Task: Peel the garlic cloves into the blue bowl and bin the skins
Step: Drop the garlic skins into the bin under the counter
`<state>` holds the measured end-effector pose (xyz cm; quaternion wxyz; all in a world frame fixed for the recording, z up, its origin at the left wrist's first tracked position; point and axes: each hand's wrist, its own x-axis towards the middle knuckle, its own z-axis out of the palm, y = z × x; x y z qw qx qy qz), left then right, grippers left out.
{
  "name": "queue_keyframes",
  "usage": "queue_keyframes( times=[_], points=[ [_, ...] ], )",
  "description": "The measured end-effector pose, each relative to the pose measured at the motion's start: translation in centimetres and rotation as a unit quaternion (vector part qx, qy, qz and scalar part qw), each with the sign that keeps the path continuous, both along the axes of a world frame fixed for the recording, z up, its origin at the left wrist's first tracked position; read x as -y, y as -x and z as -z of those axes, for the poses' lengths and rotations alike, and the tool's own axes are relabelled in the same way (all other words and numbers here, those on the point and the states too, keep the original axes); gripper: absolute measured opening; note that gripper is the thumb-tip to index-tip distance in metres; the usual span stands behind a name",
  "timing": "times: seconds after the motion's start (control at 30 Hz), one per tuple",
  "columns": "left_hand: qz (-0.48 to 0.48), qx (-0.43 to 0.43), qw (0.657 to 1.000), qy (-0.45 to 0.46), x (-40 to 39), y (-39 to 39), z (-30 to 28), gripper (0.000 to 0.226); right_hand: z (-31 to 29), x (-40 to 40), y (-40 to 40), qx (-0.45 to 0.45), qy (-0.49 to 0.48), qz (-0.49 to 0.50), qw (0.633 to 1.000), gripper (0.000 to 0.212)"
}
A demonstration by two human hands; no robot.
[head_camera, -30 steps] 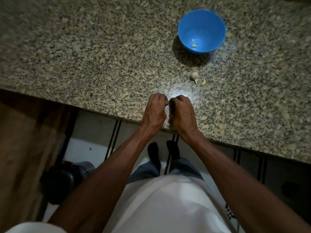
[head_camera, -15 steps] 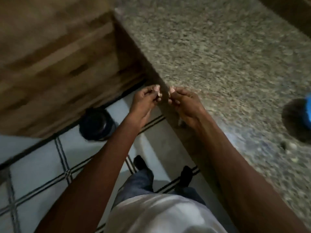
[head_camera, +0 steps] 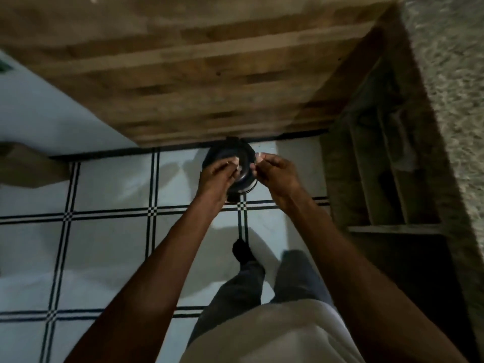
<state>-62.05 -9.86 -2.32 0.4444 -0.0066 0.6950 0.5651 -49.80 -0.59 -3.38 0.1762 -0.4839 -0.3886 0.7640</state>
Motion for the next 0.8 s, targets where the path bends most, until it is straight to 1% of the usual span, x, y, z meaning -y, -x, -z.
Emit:
queue_keyframes(
  times=[0.13,0.27,0.4,0.5,0.57,0.67,0.73,0.8],
  points=[
    [-0.025,-0.004,1.000,0.007,2.1,4.5,1.8,0.011,2.6,0.8,4.6,0.032,0.008,-0.013,0.999,0.020],
    [-0.014,-0.019,0.999,0.029,3.7,7.8,3.2,0.010,4.3,1.4,7.7,0.081,0.000,-0.024,0.996,0.023],
    [-0.028,-0.030,0.997,0.060,4.5,10.6,4.8,0.010,4.8,1.6,10.2,0.074,0.007,-0.026,0.997,0.012],
    [-0.031,-0.025,0.997,0.059,4.4,12.0,6.0,0.009,5.7,1.8,11.6,0.078,0.009,-0.033,0.996,0.016],
    [-0.016,-0.019,0.998,0.065,4.0,12.5,7.0,0.009,6.4,1.9,12.9,0.084,0.014,-0.045,0.995,0.019],
    [0.017,-0.026,0.994,0.104,2.6,13.0,9.2,0.005,7.9,1.7,14.5,0.100,0.014,-0.061,0.993,0.019],
    [0.052,-0.041,0.988,0.141,1.6,13.6,11.4,0.012,9.7,1.1,15.4,0.102,0.018,-0.067,0.992,0.022],
    [0.012,-0.006,0.992,0.123,1.4,14.1,13.7,0.012,11.5,0.6,15.8,0.092,0.022,-0.068,0.993,0.024]
  ],
)
